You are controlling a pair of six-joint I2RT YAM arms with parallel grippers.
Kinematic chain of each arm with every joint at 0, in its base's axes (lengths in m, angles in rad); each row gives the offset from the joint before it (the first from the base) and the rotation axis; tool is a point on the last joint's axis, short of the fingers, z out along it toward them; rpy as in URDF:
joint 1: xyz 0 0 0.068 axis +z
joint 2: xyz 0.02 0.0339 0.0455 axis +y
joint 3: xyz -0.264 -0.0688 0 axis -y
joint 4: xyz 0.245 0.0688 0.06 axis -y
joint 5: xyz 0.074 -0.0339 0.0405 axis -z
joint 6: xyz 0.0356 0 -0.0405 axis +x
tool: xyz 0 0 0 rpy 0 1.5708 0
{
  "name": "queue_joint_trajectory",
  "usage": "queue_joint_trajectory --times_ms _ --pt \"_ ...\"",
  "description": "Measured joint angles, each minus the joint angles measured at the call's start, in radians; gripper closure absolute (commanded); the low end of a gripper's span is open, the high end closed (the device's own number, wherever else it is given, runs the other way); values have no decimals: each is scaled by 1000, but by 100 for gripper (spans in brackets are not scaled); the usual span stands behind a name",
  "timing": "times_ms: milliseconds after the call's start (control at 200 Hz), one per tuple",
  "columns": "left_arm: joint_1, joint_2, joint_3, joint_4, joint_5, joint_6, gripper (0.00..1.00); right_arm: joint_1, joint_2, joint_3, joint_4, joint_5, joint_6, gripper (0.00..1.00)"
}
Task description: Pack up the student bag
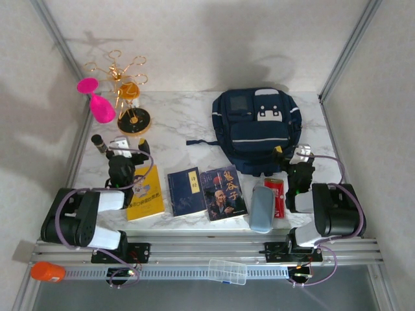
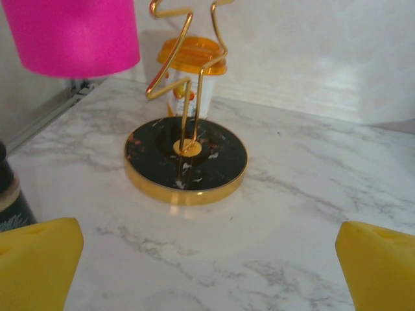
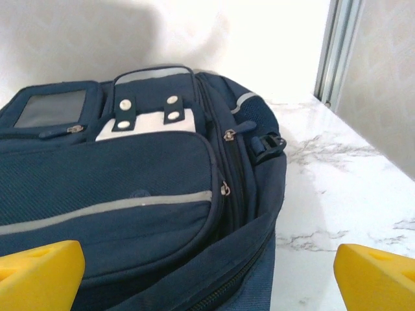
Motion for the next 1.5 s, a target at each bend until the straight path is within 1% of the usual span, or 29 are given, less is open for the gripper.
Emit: queue_joint_trajectory --times_ms 170,370,506,641,741,826,921,1061,1161,1272,1382,1502 --pt "0 -143 15 -136 30 -26 1 0 -146 20 -143 47 40 1" --pt "0 -300 32 -282 48 -81 1 0 -344 115 -400 76 137 1" --pt "1 -353 84 -404 17 -193 1 0 -419 226 -631 101 301 1" --pt "2 -360 145 -513 10 -288 1 -1 -455 277 -793 64 434 1" --pt "9 -359 164 -573 18 -358 1 -1 -454 310 -929 28 503 1" --pt "15 -345 197 -657 32 -413 1 -3 -439 360 -1056 -10 543 1" --pt "17 -335 240 -736 62 -465 1 -3 -413 419 -1176 -61 567 1" --pt "-4 -344 250 -784 105 -545 1 -3 -348 494 -1337 -124 583 1" --pt "-63 -357 250 -811 122 -601 1 -5 -290 513 -1405 -180 605 1" --pt "-151 -380 236 -816 126 -655 1 -5 -231 515 -1441 -232 635 1" --pt "-244 -401 191 -790 125 -703 1 -5 -180 519 -1444 -259 660 1" --pt "-312 -405 159 -772 121 -735 1 -5 -127 536 -1431 -275 679 3"
